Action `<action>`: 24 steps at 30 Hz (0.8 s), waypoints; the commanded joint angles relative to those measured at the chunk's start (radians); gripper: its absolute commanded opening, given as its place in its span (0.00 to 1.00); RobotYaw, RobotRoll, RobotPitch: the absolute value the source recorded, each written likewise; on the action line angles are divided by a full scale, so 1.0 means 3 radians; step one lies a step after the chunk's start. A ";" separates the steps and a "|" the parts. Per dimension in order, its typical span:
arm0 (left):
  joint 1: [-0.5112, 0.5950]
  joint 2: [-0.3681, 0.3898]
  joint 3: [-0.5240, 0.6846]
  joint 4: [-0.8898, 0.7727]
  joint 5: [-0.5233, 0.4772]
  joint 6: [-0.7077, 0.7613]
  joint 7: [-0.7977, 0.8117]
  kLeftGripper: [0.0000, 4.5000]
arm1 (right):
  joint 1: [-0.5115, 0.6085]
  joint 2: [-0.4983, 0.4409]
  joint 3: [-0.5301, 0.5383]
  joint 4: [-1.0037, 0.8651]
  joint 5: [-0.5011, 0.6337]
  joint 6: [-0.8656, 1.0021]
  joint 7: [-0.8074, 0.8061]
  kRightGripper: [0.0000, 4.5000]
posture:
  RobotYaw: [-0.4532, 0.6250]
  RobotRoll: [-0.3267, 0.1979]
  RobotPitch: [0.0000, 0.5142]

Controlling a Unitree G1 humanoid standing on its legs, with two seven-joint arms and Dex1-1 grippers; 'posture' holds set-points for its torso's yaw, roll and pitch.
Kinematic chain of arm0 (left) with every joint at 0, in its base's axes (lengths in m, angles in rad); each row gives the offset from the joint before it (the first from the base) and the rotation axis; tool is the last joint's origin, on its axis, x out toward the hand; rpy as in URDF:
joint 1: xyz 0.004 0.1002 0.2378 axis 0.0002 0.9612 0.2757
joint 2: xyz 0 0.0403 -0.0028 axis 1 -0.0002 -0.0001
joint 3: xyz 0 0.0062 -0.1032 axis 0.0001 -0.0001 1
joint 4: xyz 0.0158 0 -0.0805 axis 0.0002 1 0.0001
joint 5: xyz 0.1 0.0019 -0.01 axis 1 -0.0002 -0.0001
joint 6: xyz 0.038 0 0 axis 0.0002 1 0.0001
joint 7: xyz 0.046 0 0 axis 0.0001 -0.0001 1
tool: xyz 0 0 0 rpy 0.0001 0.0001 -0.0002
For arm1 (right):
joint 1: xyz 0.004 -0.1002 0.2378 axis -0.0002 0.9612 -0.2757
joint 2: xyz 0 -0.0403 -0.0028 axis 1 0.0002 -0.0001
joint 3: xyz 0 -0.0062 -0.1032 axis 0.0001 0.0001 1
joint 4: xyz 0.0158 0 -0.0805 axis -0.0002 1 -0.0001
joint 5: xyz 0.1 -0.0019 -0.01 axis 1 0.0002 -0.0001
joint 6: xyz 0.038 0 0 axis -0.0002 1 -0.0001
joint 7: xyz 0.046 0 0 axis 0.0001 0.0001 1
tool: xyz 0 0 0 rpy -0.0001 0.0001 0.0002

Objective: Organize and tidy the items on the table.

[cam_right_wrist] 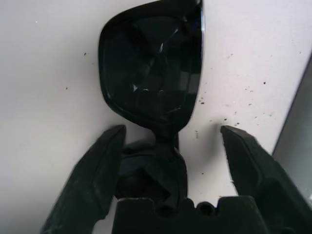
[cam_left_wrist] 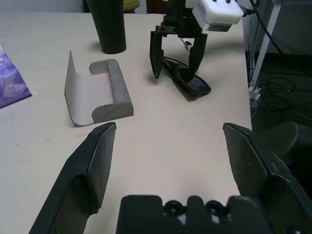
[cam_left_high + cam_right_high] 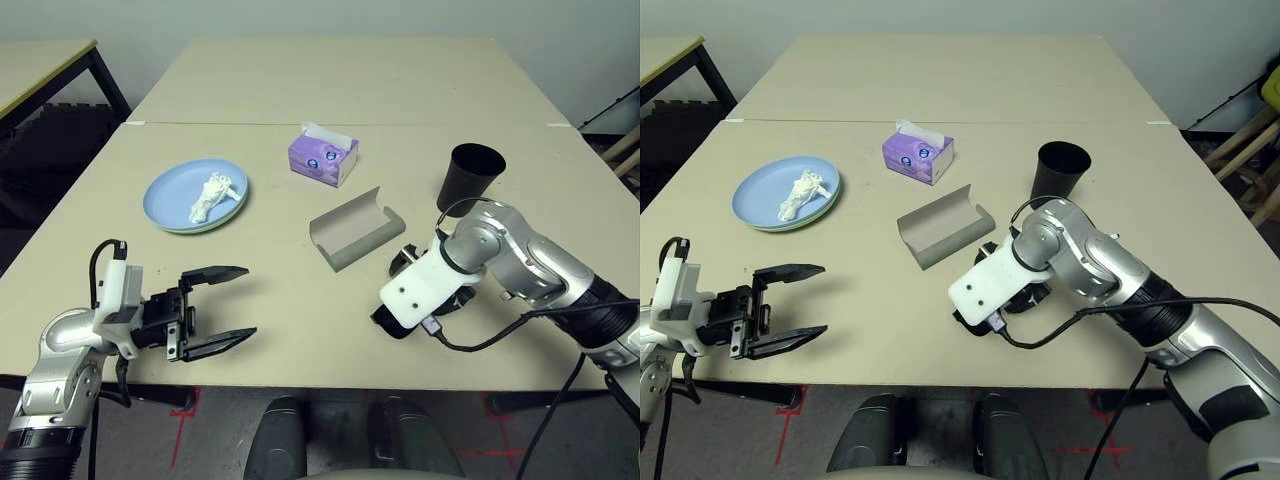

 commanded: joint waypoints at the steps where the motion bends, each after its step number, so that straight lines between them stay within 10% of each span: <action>1: -0.0057 -0.0024 -0.0060 -0.0043 0.0057 -0.0027 0.0016 1.00 | 0.0081 -0.0029 0.0010 -0.0062 -0.0081 0.0011 -0.0028 0.70 | 0.57 0.62 0.15; 5: -0.0087 -0.0022 -0.0072 -0.0019 0.0078 -0.0021 0.0029 1.00 | 0.0108 -0.0037 -0.0006 -0.0068 -0.0112 0.0010 -0.0062 0.38 | 0.57 0.62 0.15; 19: -0.0179 -0.0082 -0.0091 -0.0032 0.0035 0.0004 0.0083 1.00 | -0.0080 -0.0060 -0.0216 -0.0087 0.0015 0.0108 -0.0032 0.35 | 0.56 0.62 0.13; 24: -0.0220 -0.0108 -0.0058 -0.0020 0.0010 0.0001 0.0089 1.00 | -0.0246 -0.0072 -0.0329 -0.0081 0.0149 0.0130 0.0039 0.01 | 0.56 0.62 0.13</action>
